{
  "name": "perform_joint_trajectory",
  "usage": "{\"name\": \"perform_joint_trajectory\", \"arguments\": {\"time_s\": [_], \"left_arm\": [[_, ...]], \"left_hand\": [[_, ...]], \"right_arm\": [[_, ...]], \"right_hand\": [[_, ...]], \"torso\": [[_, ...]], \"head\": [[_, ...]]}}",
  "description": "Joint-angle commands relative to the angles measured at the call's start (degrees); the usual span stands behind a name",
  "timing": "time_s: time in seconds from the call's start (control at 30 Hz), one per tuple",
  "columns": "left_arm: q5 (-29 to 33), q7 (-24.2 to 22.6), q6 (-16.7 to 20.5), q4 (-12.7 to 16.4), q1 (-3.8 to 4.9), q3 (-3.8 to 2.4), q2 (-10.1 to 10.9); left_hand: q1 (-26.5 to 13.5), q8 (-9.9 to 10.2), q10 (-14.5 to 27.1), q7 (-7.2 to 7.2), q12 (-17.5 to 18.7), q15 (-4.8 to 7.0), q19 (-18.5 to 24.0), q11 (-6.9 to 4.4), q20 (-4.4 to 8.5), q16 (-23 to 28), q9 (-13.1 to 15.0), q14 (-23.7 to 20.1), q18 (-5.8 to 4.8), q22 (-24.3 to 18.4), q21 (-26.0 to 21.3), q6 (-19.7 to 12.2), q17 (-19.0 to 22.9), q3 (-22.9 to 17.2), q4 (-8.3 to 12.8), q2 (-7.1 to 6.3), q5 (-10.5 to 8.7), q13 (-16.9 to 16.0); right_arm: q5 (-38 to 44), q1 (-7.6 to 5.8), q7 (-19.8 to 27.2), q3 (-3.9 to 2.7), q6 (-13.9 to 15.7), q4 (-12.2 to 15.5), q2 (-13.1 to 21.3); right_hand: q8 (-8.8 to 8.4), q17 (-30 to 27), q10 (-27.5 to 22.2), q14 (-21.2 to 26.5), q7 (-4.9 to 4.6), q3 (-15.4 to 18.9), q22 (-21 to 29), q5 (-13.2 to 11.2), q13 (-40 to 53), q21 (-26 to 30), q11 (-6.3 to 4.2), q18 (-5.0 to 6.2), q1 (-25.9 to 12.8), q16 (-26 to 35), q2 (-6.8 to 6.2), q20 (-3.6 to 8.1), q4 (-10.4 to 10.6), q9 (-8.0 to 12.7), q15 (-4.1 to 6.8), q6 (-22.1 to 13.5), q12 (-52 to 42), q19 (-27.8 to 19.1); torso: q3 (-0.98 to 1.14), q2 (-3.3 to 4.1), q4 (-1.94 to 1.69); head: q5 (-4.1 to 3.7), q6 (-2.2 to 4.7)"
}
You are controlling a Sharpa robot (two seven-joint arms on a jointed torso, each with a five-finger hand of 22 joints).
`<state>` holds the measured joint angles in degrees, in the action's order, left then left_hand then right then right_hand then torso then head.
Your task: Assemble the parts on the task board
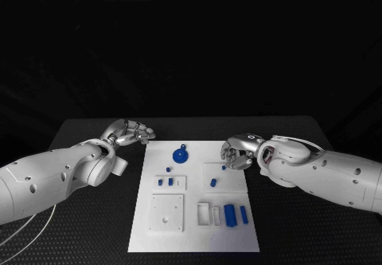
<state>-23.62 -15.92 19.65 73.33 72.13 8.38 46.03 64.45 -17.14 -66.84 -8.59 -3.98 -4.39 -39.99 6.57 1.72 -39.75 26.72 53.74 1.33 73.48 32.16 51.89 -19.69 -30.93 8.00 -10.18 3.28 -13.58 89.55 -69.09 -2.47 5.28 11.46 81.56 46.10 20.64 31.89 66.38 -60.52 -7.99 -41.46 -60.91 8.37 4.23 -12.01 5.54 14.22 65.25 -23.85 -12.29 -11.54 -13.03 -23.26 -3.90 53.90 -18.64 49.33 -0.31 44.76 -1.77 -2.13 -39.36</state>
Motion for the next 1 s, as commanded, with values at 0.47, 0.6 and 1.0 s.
{"name": "perform_joint_trajectory", "arguments": {"time_s": [0.47,0.6,1.0], "left_arm": [[5.0,-2.4,-1.6,-0.1,0.06,-0.04,0.0],[5.1,-2.3,-1.7,-0.1,0.06,-0.04,-0.1],[5.3,-1.7,-1.9,-0.2,0.06,-0.04,-0.1]], "left_hand": [[-0.5,-0.5,0.0,-0.37,-0.1,-0.33,-0.4,0.7,-0.67,2.0,0.1,0.9,0.91,0.2,-0.5,-0.2,-0.3,0.7,0.2,0.33,0.06,0.7],[-0.5,-0.5,0.0,-0.36,0.0,-0.36,-0.4,0.73,-0.7,2.2,0.2,0.9,0.92,0.2,-0.6,-0.2,-0.4,0.8,0.2,0.31,0.05,0.7],[-0.6,-0.5,0.0,-0.4,0.0,-0.38,-0.4,0.75,-0.75,2.4,0.1,1.0,0.94,0.2,-0.7,-0.3,-0.5,0.8,0.1,0.35,0.05,0.8]], "right_arm": [[8.1,1.33,-1.0,1.34,-1.1,0.5,-0.6],[8.3,1.46,-1.2,1.54,-1.3,0.2,-1.0],[11.4,2.25,-2.4,2.44,-1.6,0.4,-2.1]], "right_hand": [[0.04,0.0,0.4,0.7,0.21,-1.6,-0.4,-1.4,-0.4,1.5,0.7,0.58,0.4,0.9,-1.53,-0.38,0.4,0.2,-0.75,0.9,4.4,-0.5],[-0.04,0.1,0.7,0.8,0.19,-2.2,-0.6,-2.1,-0.3,1.7,0.72,0.63,0.7,1.0,-1.7,-0.44,0.7,0.3,-0.77,1.0,5.1,-0.5],[0.05,0.5,2.3,0.4,0.3,-4.3,-1.3,-4.4,0.0,2.1,0.48,0.78,1.7,1.0,-1.85,-0.55,1.5,0.3,-0.61,1.9,6.7,-0.2]], "torso": [[-0.03,0.05,0.06],[-0.04,0.05,0.03],[-0.07,0.06,0.01]], "head": [[0.26,-0.43],[0.27,-0.49],[0.25,-0.65]]}}
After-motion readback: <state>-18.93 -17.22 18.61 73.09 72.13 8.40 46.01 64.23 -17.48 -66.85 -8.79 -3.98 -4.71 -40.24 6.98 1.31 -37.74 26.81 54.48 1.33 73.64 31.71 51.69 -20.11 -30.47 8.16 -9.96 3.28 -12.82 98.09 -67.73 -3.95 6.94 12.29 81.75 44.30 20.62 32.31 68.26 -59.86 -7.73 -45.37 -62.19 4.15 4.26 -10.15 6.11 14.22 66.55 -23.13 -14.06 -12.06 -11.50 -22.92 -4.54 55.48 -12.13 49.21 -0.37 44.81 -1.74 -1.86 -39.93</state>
